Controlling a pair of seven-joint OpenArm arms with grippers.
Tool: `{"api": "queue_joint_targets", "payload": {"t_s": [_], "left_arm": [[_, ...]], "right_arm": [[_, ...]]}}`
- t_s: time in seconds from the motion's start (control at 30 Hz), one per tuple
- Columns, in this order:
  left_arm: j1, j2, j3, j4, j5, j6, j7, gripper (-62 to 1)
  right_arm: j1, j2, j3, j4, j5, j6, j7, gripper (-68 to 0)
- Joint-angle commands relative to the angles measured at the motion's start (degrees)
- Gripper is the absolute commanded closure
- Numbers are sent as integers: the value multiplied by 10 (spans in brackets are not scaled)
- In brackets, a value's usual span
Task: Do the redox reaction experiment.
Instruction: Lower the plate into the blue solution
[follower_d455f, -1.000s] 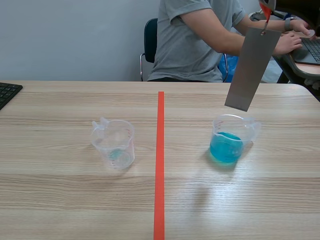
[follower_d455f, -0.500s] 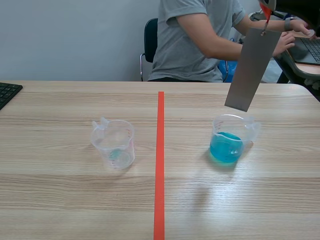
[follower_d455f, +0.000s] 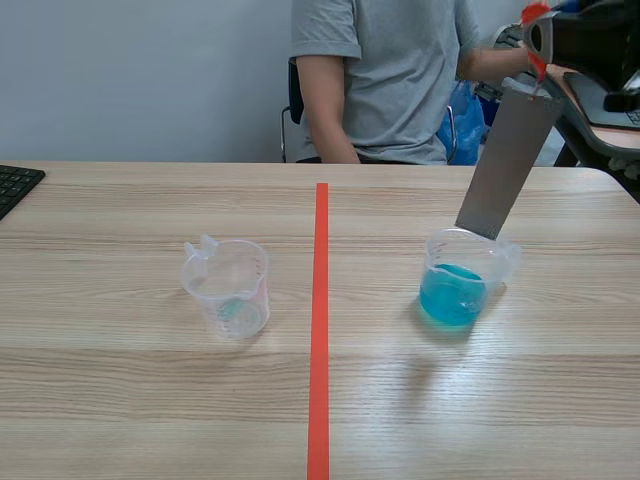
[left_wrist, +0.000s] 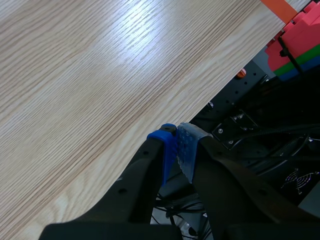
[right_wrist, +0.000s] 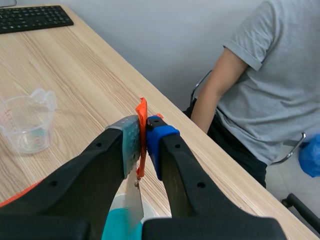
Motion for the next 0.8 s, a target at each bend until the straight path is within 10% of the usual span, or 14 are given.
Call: {"api": "queue_joint_targets", "payload": {"t_s": [0.0, 0.23, 0.53, 0.77], "left_arm": [[-2, 5, 0, 3, 14, -3, -5, -31], [-1, 5, 0, 3, 86, -2, -10, -31], [-1, 14, 0, 3, 95, 71, -55, -31], [-1, 14, 0, 2, 96, 69, -52, -31]], "right_arm": [[13, 0, -1, -7, -5, 3, 16, -11], [15, -26, -22, -49, -67, 3, 64, -11], [28, -67, -61, -132, -171, 3, 151, -11], [50, -102, -96, -224, -256, 3, 233, -11]]}}
